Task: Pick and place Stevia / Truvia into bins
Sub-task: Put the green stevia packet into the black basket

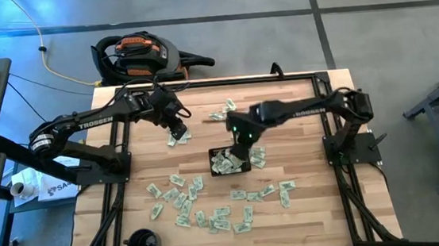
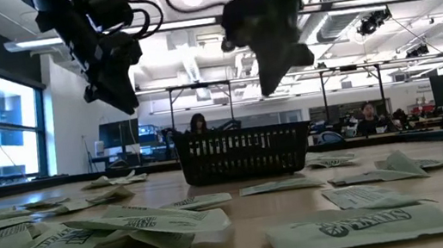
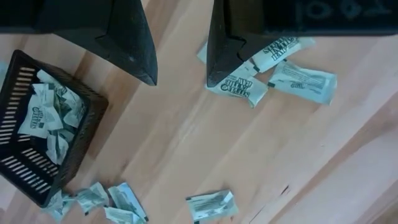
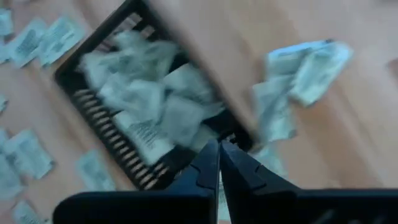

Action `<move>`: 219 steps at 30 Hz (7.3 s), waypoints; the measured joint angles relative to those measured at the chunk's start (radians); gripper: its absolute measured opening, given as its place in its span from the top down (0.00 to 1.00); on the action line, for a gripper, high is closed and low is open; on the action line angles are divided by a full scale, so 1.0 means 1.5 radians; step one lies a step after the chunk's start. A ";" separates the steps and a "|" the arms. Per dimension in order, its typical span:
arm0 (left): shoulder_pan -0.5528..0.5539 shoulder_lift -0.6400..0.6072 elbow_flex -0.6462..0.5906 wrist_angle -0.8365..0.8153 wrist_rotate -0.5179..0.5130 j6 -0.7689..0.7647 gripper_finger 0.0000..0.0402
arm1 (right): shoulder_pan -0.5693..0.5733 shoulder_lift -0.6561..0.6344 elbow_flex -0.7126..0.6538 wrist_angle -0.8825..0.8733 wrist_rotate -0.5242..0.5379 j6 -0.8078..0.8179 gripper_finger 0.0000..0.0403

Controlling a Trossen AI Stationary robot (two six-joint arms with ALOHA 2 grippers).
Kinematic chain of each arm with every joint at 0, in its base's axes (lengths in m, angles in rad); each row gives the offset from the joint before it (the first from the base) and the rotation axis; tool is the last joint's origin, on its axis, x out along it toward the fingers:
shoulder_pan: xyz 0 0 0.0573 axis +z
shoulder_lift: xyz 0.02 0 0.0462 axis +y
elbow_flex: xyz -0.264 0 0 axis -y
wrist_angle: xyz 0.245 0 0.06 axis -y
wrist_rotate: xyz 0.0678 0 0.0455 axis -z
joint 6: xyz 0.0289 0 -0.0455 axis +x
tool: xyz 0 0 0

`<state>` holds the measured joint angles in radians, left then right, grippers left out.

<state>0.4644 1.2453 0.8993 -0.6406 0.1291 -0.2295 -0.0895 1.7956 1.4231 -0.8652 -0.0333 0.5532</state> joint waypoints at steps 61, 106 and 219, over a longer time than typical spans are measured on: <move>-0.135 0.000 0.001 0.031 -0.059 -0.060 0.57 | -0.154 0.170 0.002 -0.008 0.016 0.023 0.78; -0.135 0.000 0.000 -0.007 -0.035 -0.053 0.57 | 0.059 0.004 0.002 -0.151 0.057 0.093 0.48; -0.091 0.170 0.091 -0.084 -0.076 0.025 0.56 | 0.223 -0.162 -0.161 -0.165 0.196 0.673 0.51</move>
<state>0.3273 1.5000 1.0362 -0.7664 0.0154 -0.1916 0.2457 1.5520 1.1809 -1.1123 0.2612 1.5621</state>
